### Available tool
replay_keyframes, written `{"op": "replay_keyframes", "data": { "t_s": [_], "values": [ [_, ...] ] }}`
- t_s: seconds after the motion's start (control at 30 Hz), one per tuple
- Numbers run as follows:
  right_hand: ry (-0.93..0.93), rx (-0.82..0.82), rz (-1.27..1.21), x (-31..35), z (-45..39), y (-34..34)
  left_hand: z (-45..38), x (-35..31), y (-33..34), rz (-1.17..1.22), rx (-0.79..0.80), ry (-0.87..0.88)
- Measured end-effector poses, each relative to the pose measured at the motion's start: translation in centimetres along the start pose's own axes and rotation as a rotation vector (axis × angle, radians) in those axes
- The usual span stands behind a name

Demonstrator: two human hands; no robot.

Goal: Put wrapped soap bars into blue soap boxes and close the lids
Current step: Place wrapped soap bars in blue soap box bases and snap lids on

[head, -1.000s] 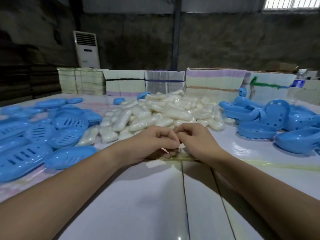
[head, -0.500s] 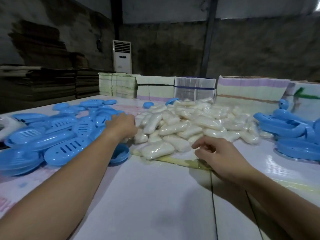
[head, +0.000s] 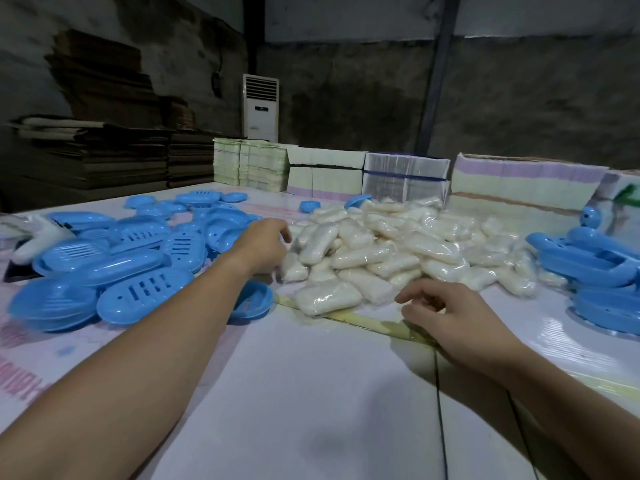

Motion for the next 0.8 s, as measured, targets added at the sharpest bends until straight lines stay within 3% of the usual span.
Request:
{"op": "replay_keyframes", "data": {
  "t_s": [0.4,0.63,0.8],
  "values": [
    [0.009,0.002,0.020,-0.1,0.0,0.1,0.8,0.6,0.9,-0.218,0.107,-0.109],
    [0.031,-0.007,-0.005,-0.6,-0.2,-0.1,0.9,-1.4,-1.8,-0.137,-0.192,-0.050],
    [0.026,-0.052,-0.025,-0.7,-0.1,-1.0,2.7,-5.9,-4.1,0.138,-0.382,0.216]
  ]
}}
Point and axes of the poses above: each hand's wrist, its own z-axis away from the middle knuckle, its own y-axis out of the palm, x = y × z, the point moved 8 cm from there along -z, towards the middle knuckle, and after that the axes turned 12 degrees about -z, right-handed, at the moved point
